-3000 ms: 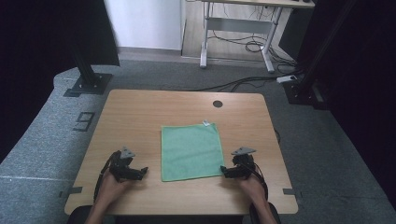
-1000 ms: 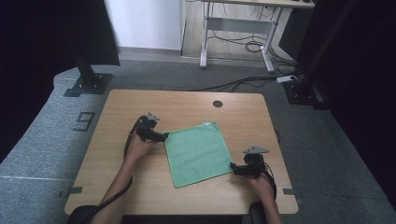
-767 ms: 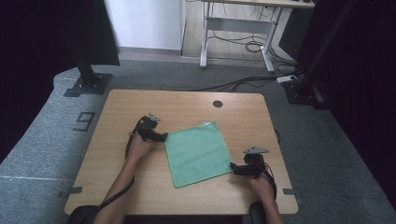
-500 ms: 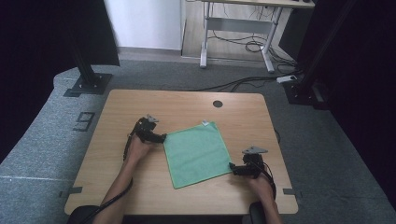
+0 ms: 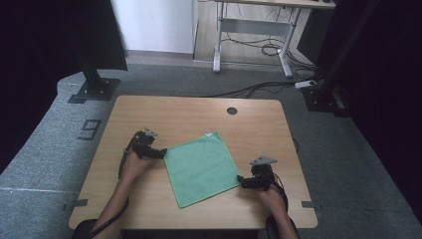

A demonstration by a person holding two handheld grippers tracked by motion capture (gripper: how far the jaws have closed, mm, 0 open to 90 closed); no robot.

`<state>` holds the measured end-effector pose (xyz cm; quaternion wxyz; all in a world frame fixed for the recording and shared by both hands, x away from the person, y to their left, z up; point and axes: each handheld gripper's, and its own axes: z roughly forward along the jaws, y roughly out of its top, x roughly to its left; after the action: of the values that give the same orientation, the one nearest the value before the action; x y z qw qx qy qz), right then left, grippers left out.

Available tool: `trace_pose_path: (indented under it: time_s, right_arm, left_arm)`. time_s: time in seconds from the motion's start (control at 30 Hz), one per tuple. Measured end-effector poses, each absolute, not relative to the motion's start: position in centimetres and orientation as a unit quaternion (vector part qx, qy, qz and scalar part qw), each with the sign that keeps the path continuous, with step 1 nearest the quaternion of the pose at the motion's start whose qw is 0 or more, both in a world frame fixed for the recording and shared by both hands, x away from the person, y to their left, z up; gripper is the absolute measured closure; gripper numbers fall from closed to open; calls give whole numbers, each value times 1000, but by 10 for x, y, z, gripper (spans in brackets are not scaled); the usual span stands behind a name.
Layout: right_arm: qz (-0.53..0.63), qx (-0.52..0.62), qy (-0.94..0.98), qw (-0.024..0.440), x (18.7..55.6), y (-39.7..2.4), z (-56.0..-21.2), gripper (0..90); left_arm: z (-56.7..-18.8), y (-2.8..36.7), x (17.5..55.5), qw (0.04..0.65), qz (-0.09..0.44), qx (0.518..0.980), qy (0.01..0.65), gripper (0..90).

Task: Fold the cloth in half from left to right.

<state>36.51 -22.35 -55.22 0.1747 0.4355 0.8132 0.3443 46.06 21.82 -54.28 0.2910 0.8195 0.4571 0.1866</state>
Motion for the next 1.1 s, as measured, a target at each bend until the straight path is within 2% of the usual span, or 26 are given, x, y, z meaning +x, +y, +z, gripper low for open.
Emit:
trace_pose_path:
  time_s: [0.4,0.63,0.7,0.8,1.1]
  right_arm:
    - [340,433,817,170,364,-216,-545,124]
    - [368,402,826,146,360,-204,-533,128]
    - [369,394,830,141,359,-198,-531,131]
    - [373,374,839,127,357,-187,-529,135]
    - [389,327,856,91,350,-151,-528,142]
  left_arm:
    - [-548,229,448,318,184,810,458,76]
    - [-548,230,449,321,178,810,458,84]
    - [-547,230,448,325,176,813,450,101]
    - [-547,230,446,332,174,816,439,184]
    - [-547,230,446,335,173,817,436,215]
